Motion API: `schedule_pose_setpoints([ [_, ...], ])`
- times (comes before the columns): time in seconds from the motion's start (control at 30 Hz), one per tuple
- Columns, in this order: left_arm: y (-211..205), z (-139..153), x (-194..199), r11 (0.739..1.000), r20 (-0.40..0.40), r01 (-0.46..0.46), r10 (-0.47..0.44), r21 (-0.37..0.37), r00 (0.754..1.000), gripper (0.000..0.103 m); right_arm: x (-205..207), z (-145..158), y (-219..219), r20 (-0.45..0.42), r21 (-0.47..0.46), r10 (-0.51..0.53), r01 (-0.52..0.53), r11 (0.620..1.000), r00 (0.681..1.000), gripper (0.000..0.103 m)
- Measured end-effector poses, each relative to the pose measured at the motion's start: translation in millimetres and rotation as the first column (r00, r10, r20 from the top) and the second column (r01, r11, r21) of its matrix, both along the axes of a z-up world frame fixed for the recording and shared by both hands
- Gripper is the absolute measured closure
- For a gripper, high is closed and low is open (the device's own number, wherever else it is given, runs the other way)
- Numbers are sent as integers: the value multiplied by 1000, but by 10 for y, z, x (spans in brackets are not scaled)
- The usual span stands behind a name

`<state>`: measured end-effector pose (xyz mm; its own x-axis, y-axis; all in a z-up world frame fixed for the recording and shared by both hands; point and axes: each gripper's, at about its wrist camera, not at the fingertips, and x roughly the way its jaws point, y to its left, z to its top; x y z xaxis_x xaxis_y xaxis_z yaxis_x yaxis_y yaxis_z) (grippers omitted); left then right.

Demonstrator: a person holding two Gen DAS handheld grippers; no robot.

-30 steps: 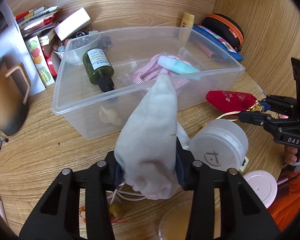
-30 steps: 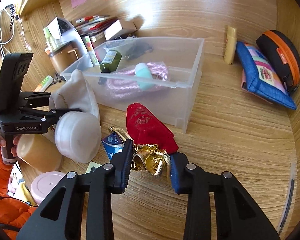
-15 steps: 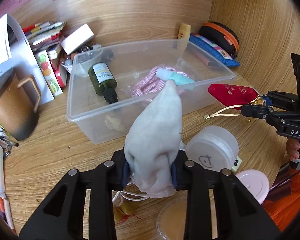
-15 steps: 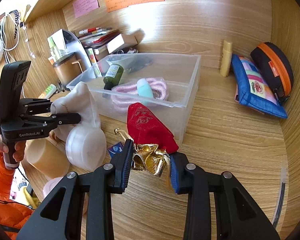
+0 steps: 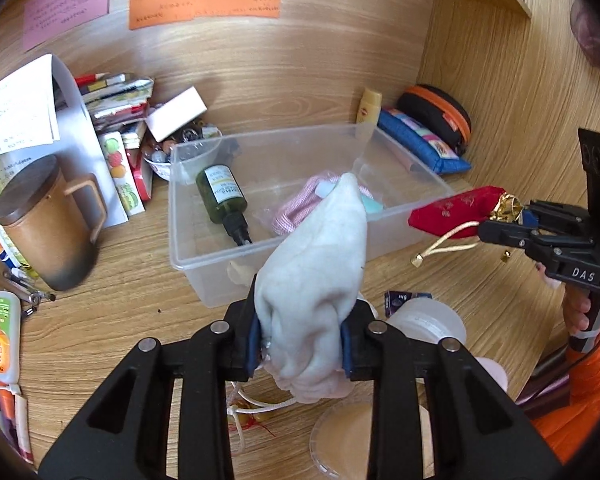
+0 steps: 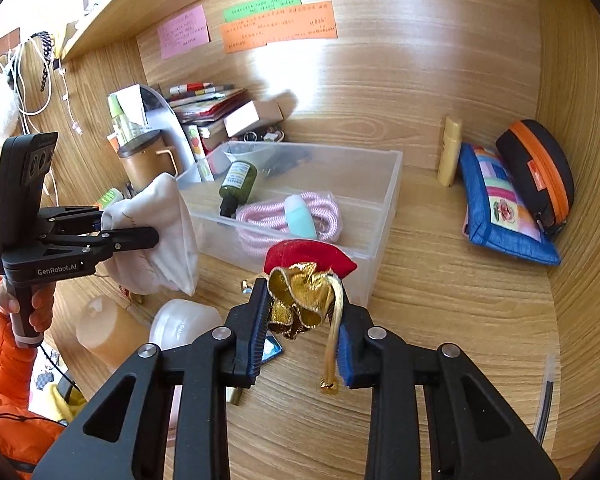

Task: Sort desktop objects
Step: 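Carry the red pouch and white cloth bag up over the clear plastic box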

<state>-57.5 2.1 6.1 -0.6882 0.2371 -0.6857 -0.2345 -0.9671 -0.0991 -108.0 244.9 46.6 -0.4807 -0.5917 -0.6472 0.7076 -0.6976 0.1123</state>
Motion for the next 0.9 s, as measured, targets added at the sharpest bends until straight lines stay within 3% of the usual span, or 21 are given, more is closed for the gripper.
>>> schedule_pose_setpoints([
  [0.37, -69, 240, 24, 998, -77, -12, 16, 54, 997, 73, 64, 220, -21, -63, -43, 6, -9, 999, 998, 79],
  [0.7, -186, 389, -161, 992, -104, -19, 32, 128, 994, 73, -115, 360, -31, -85, -83, -20, 13, 996, 996, 79],
  [0.9, -234, 416, -344, 991, -111, -59, 73, 119, 991, 73, -269, 403, -70, -79, -102, -24, 16, 995, 997, 79],
])
